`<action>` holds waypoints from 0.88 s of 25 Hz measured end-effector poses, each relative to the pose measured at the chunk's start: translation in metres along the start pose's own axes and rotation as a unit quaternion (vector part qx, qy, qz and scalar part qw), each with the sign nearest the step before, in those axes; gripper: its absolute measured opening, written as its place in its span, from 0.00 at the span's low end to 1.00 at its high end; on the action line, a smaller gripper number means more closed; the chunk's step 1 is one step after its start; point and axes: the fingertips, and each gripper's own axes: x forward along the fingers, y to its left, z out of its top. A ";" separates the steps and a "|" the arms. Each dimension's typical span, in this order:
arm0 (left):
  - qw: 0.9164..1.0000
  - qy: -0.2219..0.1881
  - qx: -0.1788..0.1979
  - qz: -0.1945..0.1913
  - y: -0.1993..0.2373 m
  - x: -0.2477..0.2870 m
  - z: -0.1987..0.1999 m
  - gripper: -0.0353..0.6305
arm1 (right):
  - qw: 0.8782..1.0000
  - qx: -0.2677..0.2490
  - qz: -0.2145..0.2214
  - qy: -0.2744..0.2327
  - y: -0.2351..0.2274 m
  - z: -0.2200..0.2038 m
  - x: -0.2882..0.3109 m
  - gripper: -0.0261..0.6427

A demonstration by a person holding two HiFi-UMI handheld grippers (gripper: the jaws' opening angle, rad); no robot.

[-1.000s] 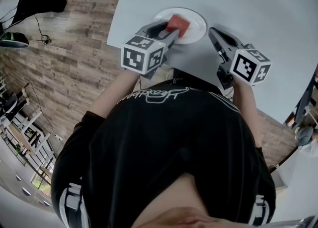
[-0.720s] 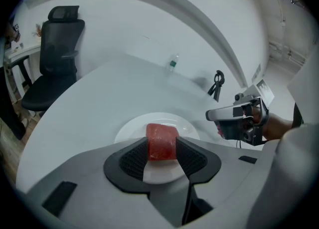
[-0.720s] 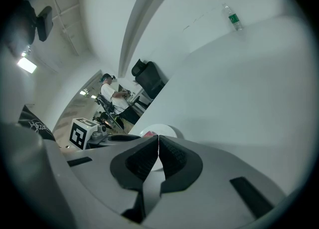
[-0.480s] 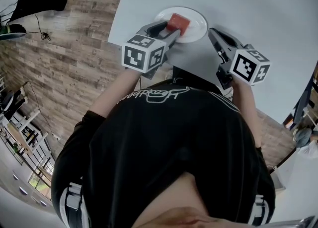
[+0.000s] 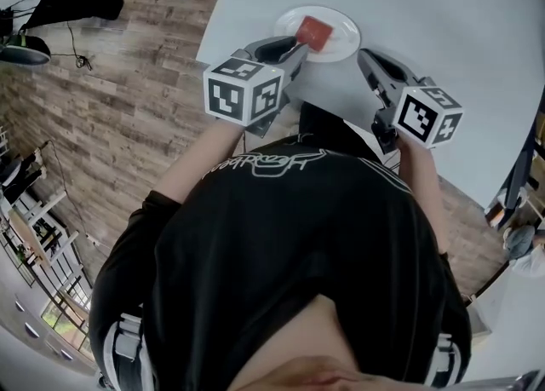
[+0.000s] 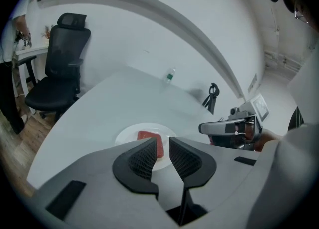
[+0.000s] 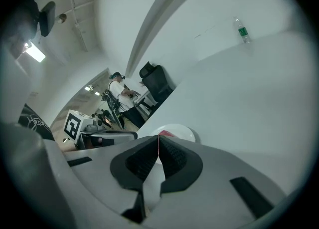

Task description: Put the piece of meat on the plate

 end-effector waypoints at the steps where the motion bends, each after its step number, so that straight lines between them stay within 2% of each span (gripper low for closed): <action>1: 1.000 -0.009 0.001 -0.003 -0.005 -0.009 0.001 0.17 | 1.000 -0.004 0.000 -0.005 0.007 -0.002 -0.004 0.05; 3: 1.000 -0.029 -0.001 -0.011 -0.014 -0.029 0.002 0.08 | 1.000 -0.015 0.001 -0.015 0.023 -0.006 -0.012 0.05; 4: 0.999 -0.039 -0.003 -0.019 -0.020 -0.039 0.001 0.07 | 1.000 -0.020 0.001 -0.020 0.032 -0.008 -0.016 0.06; 16: 0.988 -0.118 0.021 -0.094 -0.091 -0.154 -0.018 0.06 | 0.992 -0.087 0.028 -0.090 0.150 -0.021 -0.078 0.06; 22: 0.982 -0.149 0.027 -0.110 -0.121 -0.195 -0.026 0.06 | 0.988 -0.094 0.033 -0.116 0.179 -0.029 -0.107 0.06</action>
